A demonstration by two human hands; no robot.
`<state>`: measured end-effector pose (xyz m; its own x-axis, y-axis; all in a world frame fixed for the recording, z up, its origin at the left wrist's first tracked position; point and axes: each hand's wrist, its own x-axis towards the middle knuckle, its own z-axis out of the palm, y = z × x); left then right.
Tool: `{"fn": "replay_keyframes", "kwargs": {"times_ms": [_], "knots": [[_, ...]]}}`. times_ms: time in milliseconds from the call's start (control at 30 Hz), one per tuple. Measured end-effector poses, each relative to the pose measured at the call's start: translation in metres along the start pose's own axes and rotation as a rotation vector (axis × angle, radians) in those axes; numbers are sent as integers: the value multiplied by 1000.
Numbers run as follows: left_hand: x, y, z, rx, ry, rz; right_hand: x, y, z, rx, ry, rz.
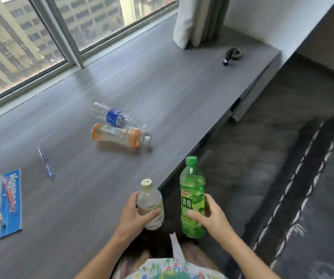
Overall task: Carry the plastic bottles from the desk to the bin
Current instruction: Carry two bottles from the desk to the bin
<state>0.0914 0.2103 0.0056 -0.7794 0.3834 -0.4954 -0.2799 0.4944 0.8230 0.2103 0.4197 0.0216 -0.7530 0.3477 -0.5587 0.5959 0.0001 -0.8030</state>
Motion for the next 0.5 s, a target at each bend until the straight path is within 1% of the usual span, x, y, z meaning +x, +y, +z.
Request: {"fn": "replay_keyframes", "kwargs": {"times_ms": [100, 200, 367, 500], "knots": [[1, 15, 51, 77, -119, 18, -26, 38, -46, 53, 110, 83], [3, 33, 99, 183, -206, 80, -50, 74, -84, 86, 232, 162], [19, 54, 154, 397, -349, 159, -85, 125, -125, 132, 453, 339], [40, 65, 181, 554, -369, 155, -95, 153, -145, 140, 546, 525]]}}
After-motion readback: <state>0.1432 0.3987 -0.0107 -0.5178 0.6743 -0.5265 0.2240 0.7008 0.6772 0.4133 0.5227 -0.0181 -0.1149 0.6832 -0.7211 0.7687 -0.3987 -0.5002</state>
